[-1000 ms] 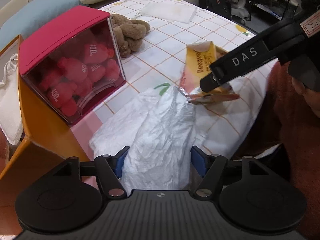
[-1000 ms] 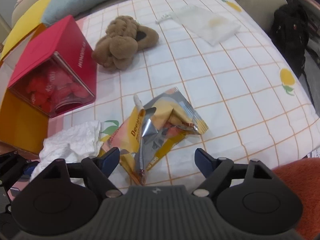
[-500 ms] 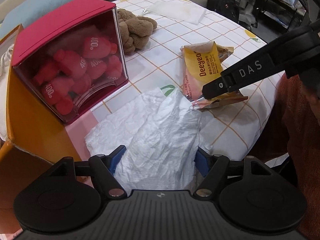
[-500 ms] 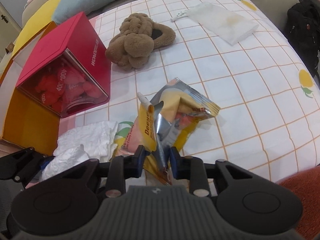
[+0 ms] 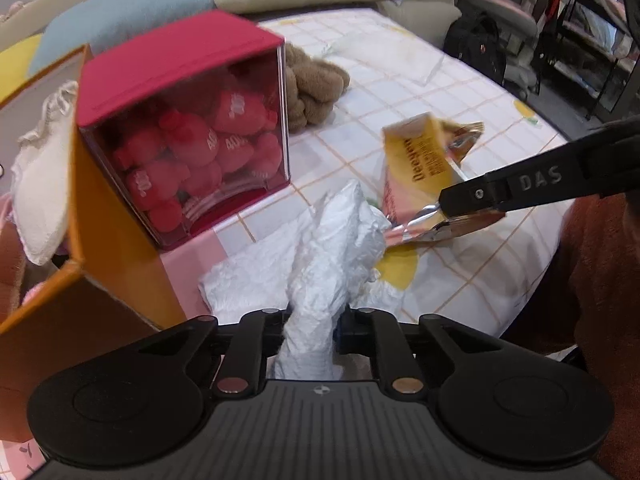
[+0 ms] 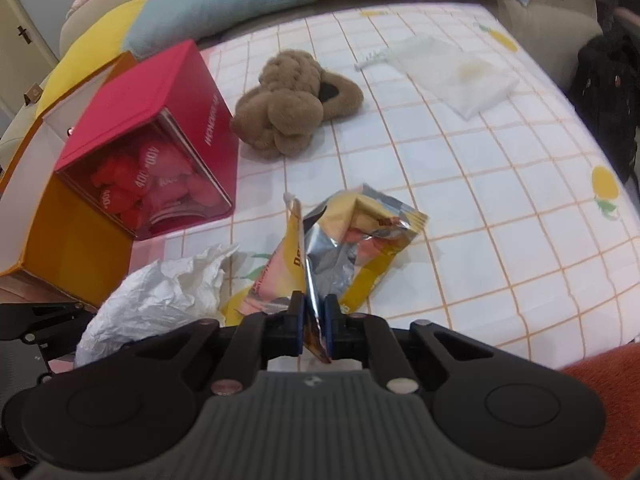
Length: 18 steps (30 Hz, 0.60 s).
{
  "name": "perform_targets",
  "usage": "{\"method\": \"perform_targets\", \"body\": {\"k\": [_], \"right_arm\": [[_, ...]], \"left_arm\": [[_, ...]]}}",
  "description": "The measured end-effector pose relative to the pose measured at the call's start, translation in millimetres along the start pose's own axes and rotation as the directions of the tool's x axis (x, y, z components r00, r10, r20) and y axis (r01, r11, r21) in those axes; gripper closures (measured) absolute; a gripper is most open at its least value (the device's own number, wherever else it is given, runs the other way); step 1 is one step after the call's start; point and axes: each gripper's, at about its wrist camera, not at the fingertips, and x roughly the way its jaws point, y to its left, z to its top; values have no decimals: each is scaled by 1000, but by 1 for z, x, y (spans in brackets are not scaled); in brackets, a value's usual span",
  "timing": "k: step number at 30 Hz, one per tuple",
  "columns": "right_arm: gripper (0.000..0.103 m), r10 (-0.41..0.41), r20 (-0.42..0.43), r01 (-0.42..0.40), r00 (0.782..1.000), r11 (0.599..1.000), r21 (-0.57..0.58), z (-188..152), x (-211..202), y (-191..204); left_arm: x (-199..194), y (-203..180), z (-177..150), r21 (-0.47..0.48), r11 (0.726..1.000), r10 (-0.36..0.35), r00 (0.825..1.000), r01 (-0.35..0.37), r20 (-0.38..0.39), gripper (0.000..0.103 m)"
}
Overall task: Organize soft objects
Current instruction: 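Lift and carry the plastic bag and snack wrapper with both tools over the box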
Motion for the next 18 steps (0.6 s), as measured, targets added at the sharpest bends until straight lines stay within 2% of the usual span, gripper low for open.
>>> {"method": "perform_targets", "body": {"k": [8, 18], "right_arm": [[101, -11, 74, 16, 997, 997, -71, -2, -23, 14], [103, 3, 173, 23, 985, 988, -150, -1, -60, 37]], "left_arm": [[-51, 15, 6, -134, 988, -57, 991, 74, 123, 88], [-109, 37, 15, -235, 960, -76, 948, 153, 308, 88]]}}
